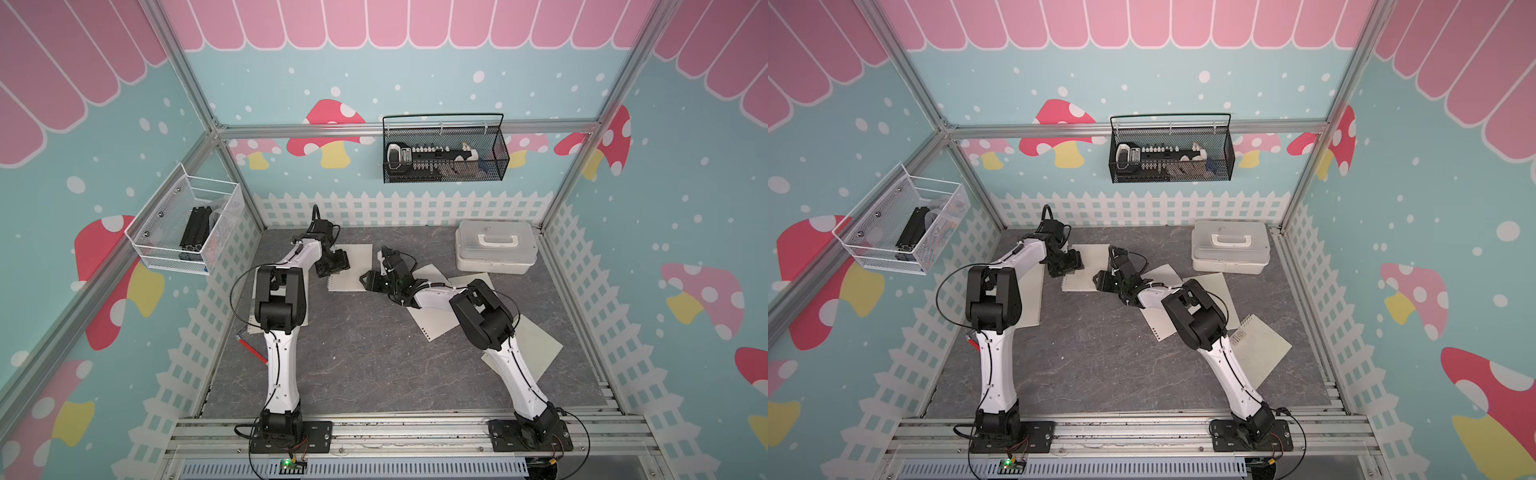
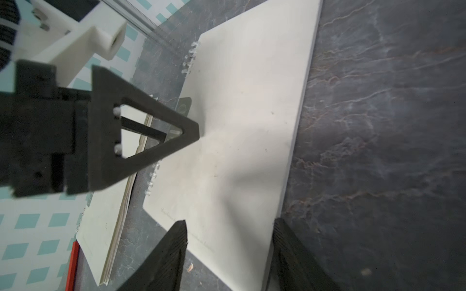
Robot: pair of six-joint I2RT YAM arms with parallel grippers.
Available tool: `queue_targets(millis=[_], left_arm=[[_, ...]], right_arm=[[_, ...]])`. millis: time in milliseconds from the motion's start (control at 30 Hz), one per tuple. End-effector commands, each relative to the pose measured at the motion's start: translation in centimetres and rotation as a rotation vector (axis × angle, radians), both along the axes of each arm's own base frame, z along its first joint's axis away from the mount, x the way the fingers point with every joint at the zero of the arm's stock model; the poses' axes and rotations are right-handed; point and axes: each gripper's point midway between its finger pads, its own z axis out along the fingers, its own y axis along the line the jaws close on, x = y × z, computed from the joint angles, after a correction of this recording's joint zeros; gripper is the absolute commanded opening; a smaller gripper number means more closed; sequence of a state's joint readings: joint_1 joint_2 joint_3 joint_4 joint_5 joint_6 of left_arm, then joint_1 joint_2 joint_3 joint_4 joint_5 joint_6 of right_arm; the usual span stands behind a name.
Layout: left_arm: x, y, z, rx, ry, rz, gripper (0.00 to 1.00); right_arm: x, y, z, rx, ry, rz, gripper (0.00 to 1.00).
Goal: Tear off pages from different notebooks
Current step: Move the notebook to the center of the board.
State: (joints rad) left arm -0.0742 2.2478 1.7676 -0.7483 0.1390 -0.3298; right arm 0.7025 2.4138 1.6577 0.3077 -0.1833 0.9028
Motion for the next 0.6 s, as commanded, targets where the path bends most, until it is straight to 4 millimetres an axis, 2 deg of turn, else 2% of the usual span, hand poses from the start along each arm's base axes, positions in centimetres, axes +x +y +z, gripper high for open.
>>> queue_targets(millis=[0, 167, 233, 433, 500, 567], left_arm=[[-4.3, -3.1, -1.9, -0.079, 0.116, -0.031, 0.73], [-7.1, -5.2, -0.9, -0.136, 0.075, -0.035, 0.72], [-8.6, -5.6, -0.7, -0.143, 0.067, -0.039, 0.72], [-15.0, -7.0, -1.3, -0.217, 0.049, -0.038, 0.71], [-16.9, -7.7, -0.9, -0.253, 0.024, -0.047, 0.71], [-19.1, -7.7, -1.0, -0.265, 0.024, -0.050, 0.71]], right_arm=[[-1.8, -0.3, -2.4, 0.008, 0.092, 0.027, 0.47], [-4.9, -2.9, 0.0, -0.004, 0.046, 0.026, 0.40], [-6.6, -4.0, 0.2, -0.015, 0.051, 0.045, 0.38], [-12.6, -6.5, 0.9, -0.027, 0.063, 0.114, 0.38], [-14.6, -7.1, 1.1, -0.025, 0.071, 0.137, 0.38], [-16.7, -7.5, 2.3, -0.012, 0.057, 0.165, 0.38]])
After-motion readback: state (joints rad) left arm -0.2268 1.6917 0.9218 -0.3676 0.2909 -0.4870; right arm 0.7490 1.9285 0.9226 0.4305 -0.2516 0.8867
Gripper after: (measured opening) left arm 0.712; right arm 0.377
